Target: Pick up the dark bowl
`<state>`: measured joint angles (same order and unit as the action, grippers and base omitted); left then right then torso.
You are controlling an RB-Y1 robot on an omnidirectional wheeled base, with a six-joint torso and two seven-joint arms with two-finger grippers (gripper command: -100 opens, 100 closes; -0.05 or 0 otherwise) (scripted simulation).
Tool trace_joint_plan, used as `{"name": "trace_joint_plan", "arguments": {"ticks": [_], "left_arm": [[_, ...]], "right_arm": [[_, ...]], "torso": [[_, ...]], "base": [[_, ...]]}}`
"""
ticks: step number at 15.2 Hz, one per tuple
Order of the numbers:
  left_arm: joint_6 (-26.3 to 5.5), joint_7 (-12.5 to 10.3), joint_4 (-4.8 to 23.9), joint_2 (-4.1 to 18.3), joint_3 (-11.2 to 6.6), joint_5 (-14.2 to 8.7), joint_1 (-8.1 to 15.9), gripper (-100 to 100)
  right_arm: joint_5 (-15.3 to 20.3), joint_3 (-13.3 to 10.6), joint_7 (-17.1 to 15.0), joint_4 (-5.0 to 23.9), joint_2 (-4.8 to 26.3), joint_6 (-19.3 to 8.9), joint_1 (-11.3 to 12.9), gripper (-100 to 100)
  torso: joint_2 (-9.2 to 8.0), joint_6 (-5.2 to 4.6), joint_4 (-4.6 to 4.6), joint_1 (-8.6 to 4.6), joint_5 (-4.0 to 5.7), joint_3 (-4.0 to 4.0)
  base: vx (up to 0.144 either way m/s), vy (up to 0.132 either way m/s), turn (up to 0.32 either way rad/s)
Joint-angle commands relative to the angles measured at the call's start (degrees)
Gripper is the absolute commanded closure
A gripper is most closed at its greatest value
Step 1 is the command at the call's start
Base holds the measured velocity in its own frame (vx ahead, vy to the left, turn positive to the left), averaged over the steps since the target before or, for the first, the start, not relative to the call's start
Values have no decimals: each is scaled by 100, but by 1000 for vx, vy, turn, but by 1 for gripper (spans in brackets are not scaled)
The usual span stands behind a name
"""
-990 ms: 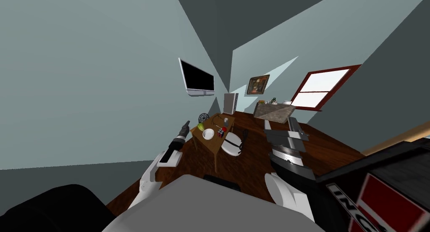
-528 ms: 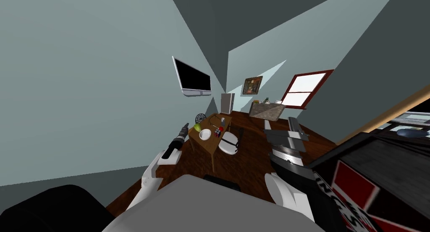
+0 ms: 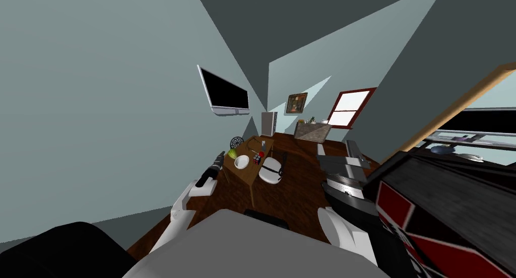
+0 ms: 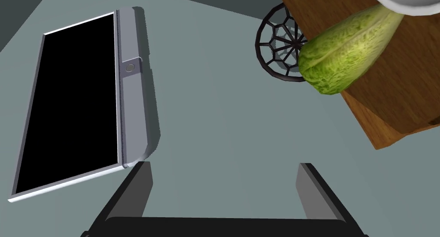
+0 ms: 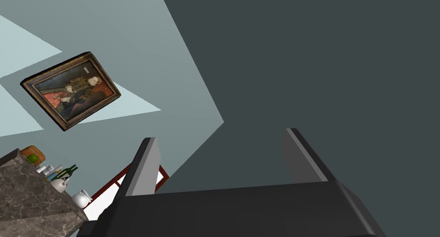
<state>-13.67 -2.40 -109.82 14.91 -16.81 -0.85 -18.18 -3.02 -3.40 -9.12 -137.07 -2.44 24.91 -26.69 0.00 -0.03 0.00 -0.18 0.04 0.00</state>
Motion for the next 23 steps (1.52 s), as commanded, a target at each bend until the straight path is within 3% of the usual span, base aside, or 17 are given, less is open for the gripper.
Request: {"name": "trace_joint_plan", "arguments": {"ticks": [1,2,3,5,6,8,9,11,12,14,15,17,18,20,21,23], "left_arm": [[-286,9,146,12,-56,-28,58,-100],[-361,9,146,12,-56,-28,58,-100],[-525,12,340,41,-138,-73,138,-100],[-706,12,340,41,-138,-73,138,-100],[-843,13,535,69,-220,-118,219,-100],[-1050,13,535,69,-220,-118,219,-100],[-1199,14,731,96,-300,-161,299,-100],[-1391,14,731,96,-300,-161,299,-100],[-1536,15,926,122,-379,-204,378,-100],[-1728,15,926,122,-379,-204,378,-100],[-1906,14,1121,147,-456,-244,456,-100],[-2059,14,1121,147,-456,-244,456,-100],[-2221,13,1313,171,-531,-284,533,-100],[-2384,13,1313,171,-531,-284,533,-100],[-2570,12,1503,193,-603,-321,608,-100],[-2702,12,1503,193,-603,-321,608,-100]], "right_arm": [[0,0,0,0,0,0,0,0],[0,0,0,0,0,0,0,0],[0,0,0,0,0,0,-1,0],[0,0,0,0,0,0,0,0],[0,0,0,0,0,0,-1,0],[0,0,0,0,0,0,0,0],[0,0,0,0,0,0,-1,0],[0,0,0,0,0,0,0,0],[0,0,0,0,0,0,-1,0],[0,0,0,0,0,0,0,0],[0,0,0,0,0,0,-1,0],[0,0,0,0,0,0,-1,0],[0,1,0,0,0,0,-1,0],[0,0,0,0,0,0,0,0],[0,1,0,0,0,0,-1,0],[0,0,0,0,0,0,-1,0]], "torso": [[0,0,0,0,0,0],[2,1,1,0,0,-1],[2,4,1,2,0,-1],[2,2,1,-2,1,-1],[0,4,0,0,1,0],[2,2,1,-1,0,-1],[1,4,1,1,0,-1],[4,2,1,0,0,-3],[4,4,1,2,0,-3],[5,2,1,-1,0,-3],[4,4,1,2,0,-3],[5,3,1,3,0,-3],[4,4,1,6,0,-2],[1,3,1,5,-1,-1],[2,3,1,7,-1,-1],[12,1,2,3,-1,-6]], "base": [[18,-47,-160],[15,-35,-46],[15,-50,-147],[11,-48,-101],[16,-45,-134],[15,-43,-117],[21,-46,-128],[26,-41,-91],[24,-47,-122],[24,-40,-109],[24,-34,-133],[25,-31,-97],[15,-31,-69],[17,-28,-80],[34,-33,-158],[55,-31,-128]]}}
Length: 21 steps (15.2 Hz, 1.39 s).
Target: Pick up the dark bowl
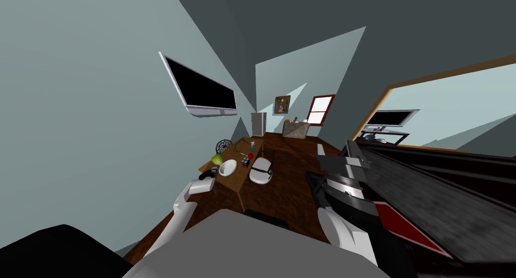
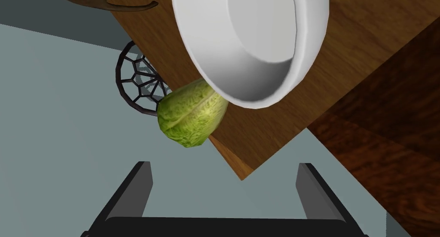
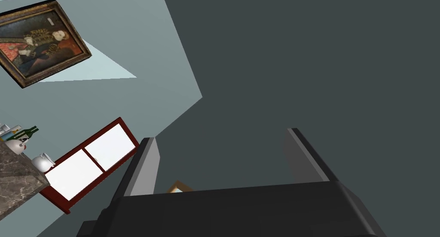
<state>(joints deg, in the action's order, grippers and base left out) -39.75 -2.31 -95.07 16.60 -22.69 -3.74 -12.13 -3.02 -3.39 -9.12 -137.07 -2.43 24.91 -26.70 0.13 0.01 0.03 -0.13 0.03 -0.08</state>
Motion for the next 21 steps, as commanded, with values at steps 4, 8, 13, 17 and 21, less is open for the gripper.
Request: {"name": "trace_joint_plan", "arguments": {"ticks": [4,8,13,17,21], "left_arm": [[-585,-1,395,62,-151,-101,146,-100],[-982,-4,570,78,-215,-133,214,-100],[-1509,-10,899,107,-331,-191,341,-100],[-1971,-18,1191,131,-431,-240,452,-100],[-2356,-25,1437,150,-514,-279,544,-100]], "right_arm": [[0,0,0,0,0,0,0,0],[0,0,0,0,0,0,0,0],[0,0,0,0,0,0,0,0],[0,0,0,0,1,0,0,0],[0,1,0,0,1,0,0,0]], "torso": [[0,0,0,6,-1,0],[-1,-2,0,8,-2,1],[2,0,0,11,-3,-1],[6,0,1,18,-4,-4],[9,-1,2,20,-4,-5]], "base": [[48,-19,-92],[46,-8,-95],[56,1,-96],[62,15,-102],[66,22,-87]]}}
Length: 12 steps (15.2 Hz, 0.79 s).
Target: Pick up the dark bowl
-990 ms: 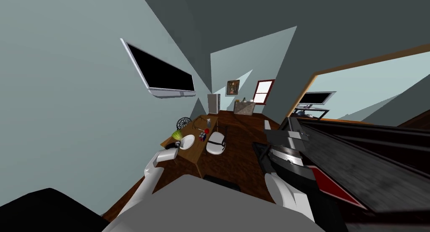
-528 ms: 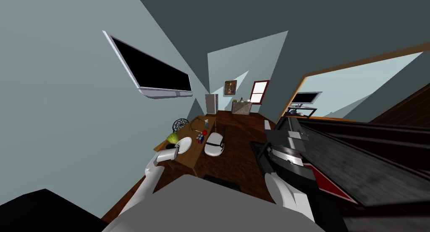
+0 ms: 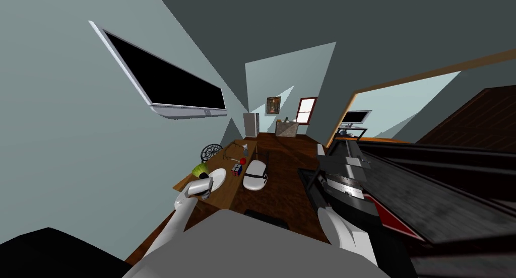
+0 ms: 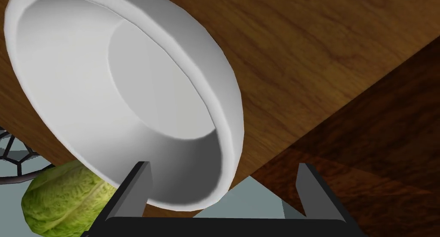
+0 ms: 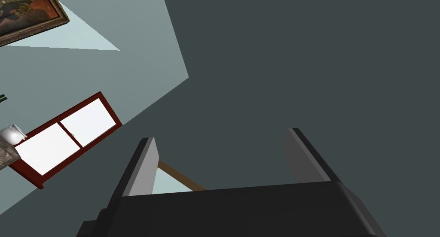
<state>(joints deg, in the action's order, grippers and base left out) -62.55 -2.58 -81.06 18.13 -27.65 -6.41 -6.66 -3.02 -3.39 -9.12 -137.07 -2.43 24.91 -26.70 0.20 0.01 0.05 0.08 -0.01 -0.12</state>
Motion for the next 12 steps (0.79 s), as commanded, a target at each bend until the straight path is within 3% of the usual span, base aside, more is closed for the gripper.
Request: {"name": "trace_joint_plan", "arguments": {"ticks": [1,5,6,7,10,12], "left_arm": [[-236,-2,139,6,-52,-28,36,-100],[-626,-12,390,28,-134,-65,130,-100],[-508,-18,343,14,-109,-47,109,-100],[-337,-31,538,-10,-69,-25,130,-100],[-136,-47,722,-35,-24,1,150,-100],[-174,-40,689,-32,-33,-8,136,-100]], "right_arm": [[0,0,0,0,0,0,0,0],[0,0,0,0,0,0,0,0],[0,0,0,0,0,0,0,0],[0,0,0,0,0,0,0,0],[0,0,0,0,0,0,0,0],[0,0,0,0,0,0,0,0]], "torso": [[0,0,0,0,0,0],[6,0,1,3,-1,-3],[4,0,1,5,-1,-2],[-3,1,0,2,-1,2],[-18,2,-3,1,0,10],[-21,2,-4,-1,0,12]], "base": [[57,20,-68],[75,34,-89],[37,28,-21],[20,27,21],[16,28,24],[11,20,9]]}}
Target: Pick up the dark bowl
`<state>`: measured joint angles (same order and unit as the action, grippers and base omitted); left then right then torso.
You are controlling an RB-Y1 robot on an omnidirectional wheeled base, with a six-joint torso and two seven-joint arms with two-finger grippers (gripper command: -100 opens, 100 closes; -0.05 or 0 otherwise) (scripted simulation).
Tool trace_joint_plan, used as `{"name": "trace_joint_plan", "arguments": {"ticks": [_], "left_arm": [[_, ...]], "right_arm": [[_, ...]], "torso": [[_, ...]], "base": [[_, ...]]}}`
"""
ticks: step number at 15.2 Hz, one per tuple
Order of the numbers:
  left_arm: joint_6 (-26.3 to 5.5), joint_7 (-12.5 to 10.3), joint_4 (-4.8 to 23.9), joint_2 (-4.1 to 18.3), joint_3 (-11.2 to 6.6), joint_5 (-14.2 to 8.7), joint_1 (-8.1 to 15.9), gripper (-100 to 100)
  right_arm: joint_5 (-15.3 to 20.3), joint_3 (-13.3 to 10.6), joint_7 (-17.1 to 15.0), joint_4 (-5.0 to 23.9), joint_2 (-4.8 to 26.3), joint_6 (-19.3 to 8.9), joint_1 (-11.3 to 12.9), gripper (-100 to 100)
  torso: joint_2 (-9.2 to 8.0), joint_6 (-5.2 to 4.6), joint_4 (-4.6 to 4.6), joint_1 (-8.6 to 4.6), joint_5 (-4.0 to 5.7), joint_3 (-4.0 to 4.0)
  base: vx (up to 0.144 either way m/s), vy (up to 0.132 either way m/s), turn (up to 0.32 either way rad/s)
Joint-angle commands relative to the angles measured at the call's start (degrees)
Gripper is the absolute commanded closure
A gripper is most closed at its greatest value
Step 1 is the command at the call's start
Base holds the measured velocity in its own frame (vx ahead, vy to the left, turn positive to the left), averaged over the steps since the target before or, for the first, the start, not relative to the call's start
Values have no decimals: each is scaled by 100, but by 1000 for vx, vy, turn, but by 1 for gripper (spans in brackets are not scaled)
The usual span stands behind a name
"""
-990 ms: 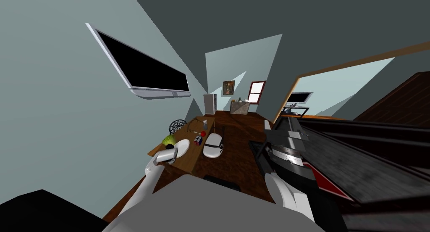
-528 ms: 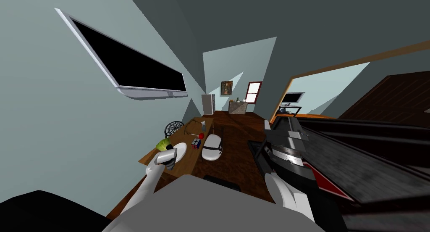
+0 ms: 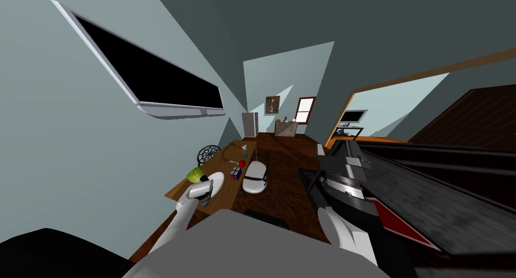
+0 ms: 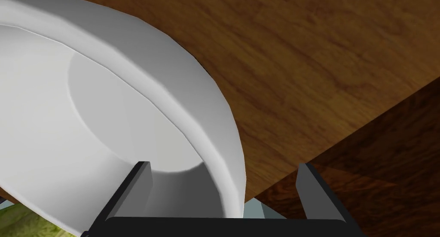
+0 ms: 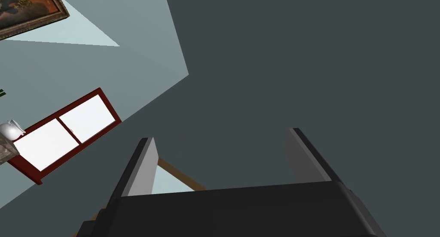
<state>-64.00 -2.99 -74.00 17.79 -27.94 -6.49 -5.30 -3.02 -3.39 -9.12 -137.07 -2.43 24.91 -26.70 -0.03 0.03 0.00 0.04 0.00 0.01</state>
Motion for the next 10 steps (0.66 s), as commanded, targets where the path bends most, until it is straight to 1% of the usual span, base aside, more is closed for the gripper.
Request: {"name": "trace_joint_plan", "arguments": {"ticks": [1,5,6,8,9,10], "left_arm": [[0,0,0,0,0,0,0,100],[-3,1,2,-3,1,-1,-2,100],[-192,9,-167,24,-39,-17,-6,100],[-342,21,-305,43,-73,-36,-20,100],[-392,25,-351,49,-85,-43,-25,100],[-303,17,-275,40,-65,-33,-15,100]], "right_arm": [[0,0,0,0,0,0,0,0],[0,0,0,0,0,0,0,0],[0,0,0,0,0,0,0,0],[0,0,0,0,0,0,0,0],[0,-1,0,0,-1,0,0,0],[0,-1,0,0,-1,0,0,0]], "torso": [[0,0,0,0,0,0],[-3,-1,-2,-7,4,3],[-4,0,-3,-8,5,4],[-12,-2,-8,-22,11,9],[-14,-2,-9,-28,14,11],[-15,0,-10,-31,17,12]], "base": [[3,6,-1],[0,0,0],[-14,-14,-25],[-20,-37,-34],[-17,-37,-20],[-10,-20,-4]]}}
